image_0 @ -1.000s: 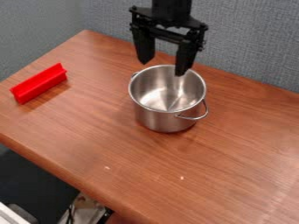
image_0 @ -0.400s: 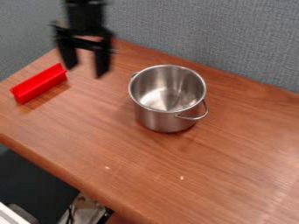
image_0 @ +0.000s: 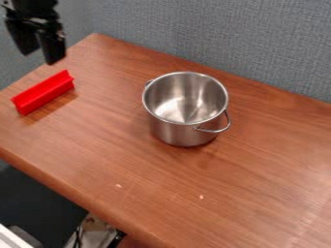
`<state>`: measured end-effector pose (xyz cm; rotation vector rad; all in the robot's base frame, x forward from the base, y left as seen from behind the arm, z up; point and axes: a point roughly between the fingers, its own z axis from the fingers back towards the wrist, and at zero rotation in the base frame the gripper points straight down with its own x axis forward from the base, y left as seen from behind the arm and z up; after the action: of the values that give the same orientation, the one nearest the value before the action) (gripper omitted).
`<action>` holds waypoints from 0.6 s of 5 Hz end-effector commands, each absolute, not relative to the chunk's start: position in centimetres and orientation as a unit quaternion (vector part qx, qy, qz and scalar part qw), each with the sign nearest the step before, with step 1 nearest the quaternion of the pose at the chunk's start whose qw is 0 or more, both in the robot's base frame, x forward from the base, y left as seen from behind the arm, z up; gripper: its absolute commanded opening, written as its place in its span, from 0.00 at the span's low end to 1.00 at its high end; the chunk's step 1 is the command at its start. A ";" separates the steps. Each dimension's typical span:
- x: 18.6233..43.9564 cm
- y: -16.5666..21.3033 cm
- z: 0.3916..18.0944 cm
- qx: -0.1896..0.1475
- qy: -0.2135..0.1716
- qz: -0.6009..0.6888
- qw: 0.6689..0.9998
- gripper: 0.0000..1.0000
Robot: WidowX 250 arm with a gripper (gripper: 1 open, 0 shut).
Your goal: Put the red object in the metal pot
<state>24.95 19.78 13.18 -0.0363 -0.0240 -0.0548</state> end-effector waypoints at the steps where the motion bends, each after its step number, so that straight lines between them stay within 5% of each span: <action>1: 25.9 22.8 15.0 -0.006 -0.034 -0.065 0.997 1.00; 3: 27.3 22.1 11.2 0.005 -0.004 -0.056 0.998 1.00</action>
<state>27.17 21.78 10.05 -0.0175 0.0173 -0.1130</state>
